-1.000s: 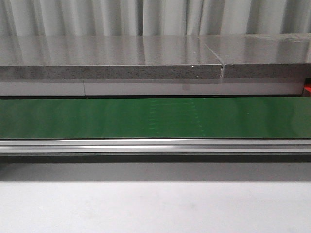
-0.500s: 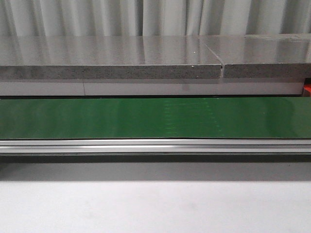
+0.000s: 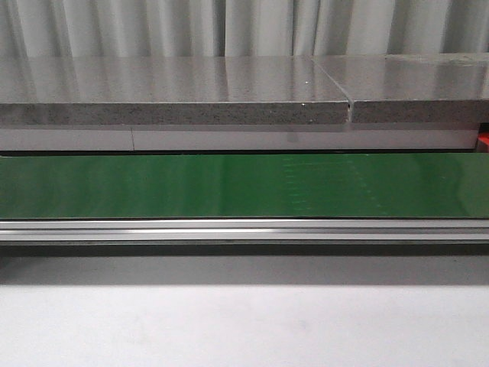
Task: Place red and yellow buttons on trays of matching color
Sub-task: 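Carry the yellow button into the yellow tray and release it, then raise the right gripper and return it above the belt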
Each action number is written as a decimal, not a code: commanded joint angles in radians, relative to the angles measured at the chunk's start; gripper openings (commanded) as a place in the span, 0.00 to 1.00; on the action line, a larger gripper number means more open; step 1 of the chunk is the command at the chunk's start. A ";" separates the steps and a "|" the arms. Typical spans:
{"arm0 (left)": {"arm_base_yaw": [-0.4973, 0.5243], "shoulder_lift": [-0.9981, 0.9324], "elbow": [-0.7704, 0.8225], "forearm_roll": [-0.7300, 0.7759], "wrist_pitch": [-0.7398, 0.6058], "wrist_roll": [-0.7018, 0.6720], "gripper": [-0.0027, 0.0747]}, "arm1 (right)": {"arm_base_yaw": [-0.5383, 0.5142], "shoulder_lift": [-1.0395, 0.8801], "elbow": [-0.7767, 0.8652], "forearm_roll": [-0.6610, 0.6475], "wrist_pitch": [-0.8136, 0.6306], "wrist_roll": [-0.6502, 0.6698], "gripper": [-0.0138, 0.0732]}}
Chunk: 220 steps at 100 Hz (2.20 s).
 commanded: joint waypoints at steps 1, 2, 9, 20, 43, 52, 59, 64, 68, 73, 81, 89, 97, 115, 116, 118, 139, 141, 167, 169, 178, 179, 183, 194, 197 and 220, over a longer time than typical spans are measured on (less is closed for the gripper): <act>-0.008 0.005 -0.026 0.002 -0.082 -0.003 0.01 | -0.009 -0.023 0.019 0.004 -0.117 0.001 0.31; -0.008 0.005 -0.026 0.002 -0.082 -0.003 0.01 | -0.009 -0.020 0.026 0.004 -0.125 0.001 0.31; -0.008 0.005 -0.026 0.002 -0.082 -0.003 0.01 | -0.009 -0.010 0.054 0.004 -0.161 0.001 0.31; -0.008 0.005 -0.026 0.002 -0.082 -0.003 0.01 | -0.009 0.017 0.082 0.004 -0.216 0.001 0.31; -0.008 0.005 -0.026 0.002 -0.082 -0.003 0.01 | -0.009 0.114 0.084 0.005 -0.249 0.010 0.31; -0.008 0.005 -0.026 0.002 -0.082 -0.003 0.01 | -0.009 0.157 0.084 0.005 -0.259 0.010 0.31; -0.008 0.005 -0.026 0.002 -0.082 -0.003 0.01 | -0.009 0.184 0.084 0.005 -0.271 0.010 0.31; -0.008 0.005 -0.026 0.002 -0.082 -0.003 0.01 | -0.009 0.199 0.084 0.005 -0.281 0.010 0.31; -0.008 0.005 -0.026 0.002 -0.082 -0.003 0.01 | -0.009 0.210 0.084 0.005 -0.290 0.010 0.31; -0.008 0.005 -0.026 0.002 -0.082 -0.003 0.01 | -0.009 0.223 0.084 0.005 -0.297 0.010 0.31; -0.008 0.005 -0.026 0.002 -0.082 -0.003 0.01 | -0.009 0.236 0.084 0.005 -0.301 0.010 0.31; -0.008 0.005 -0.026 0.002 -0.082 -0.003 0.01 | -0.009 0.240 0.084 0.005 -0.301 0.010 0.31; -0.008 0.005 -0.026 0.002 -0.082 -0.003 0.01 | -0.009 0.240 0.084 0.005 -0.299 0.010 0.32; -0.008 0.005 -0.026 0.002 -0.082 -0.003 0.01 | -0.009 0.240 0.084 0.005 -0.295 0.010 0.58; -0.008 0.005 -0.026 0.002 -0.082 -0.003 0.01 | -0.009 0.239 0.084 0.005 -0.295 0.010 0.60; -0.008 0.005 -0.026 0.002 -0.082 -0.003 0.01 | -0.009 0.239 0.084 0.005 -0.295 0.010 0.64; -0.008 0.005 -0.026 0.002 -0.082 -0.003 0.01 | -0.009 0.208 0.055 0.005 -0.258 0.010 0.81; -0.008 0.005 -0.026 0.002 -0.082 -0.003 0.01 | -0.009 0.199 0.053 0.005 -0.256 0.010 0.81; -0.008 0.005 -0.026 0.002 -0.082 -0.003 0.01 | -0.009 0.039 0.044 0.005 -0.230 0.010 0.81; -0.008 0.005 -0.026 0.002 -0.082 -0.003 0.01 | -0.009 0.022 0.044 0.005 -0.230 0.010 0.81; -0.008 0.005 -0.026 0.002 -0.082 -0.003 0.01 | -0.003 -0.063 0.044 0.015 -0.217 0.010 0.81; -0.008 0.005 -0.026 0.002 -0.082 -0.003 0.01 | -0.002 -0.069 0.044 0.015 -0.216 0.010 0.81; -0.008 0.005 -0.026 0.002 -0.082 -0.003 0.01 | 0.008 -0.099 0.044 0.019 -0.212 0.010 0.81; -0.008 0.005 -0.026 0.002 -0.082 -0.003 0.01 | 0.069 -0.201 0.044 0.022 -0.208 0.008 0.81; -0.008 0.005 -0.026 0.002 -0.082 -0.003 0.01 | 0.093 -0.218 0.044 0.022 -0.208 0.000 0.81; -0.008 0.005 -0.026 0.002 -0.082 -0.003 0.01 | 0.320 -0.380 0.044 0.022 -0.209 -0.133 0.81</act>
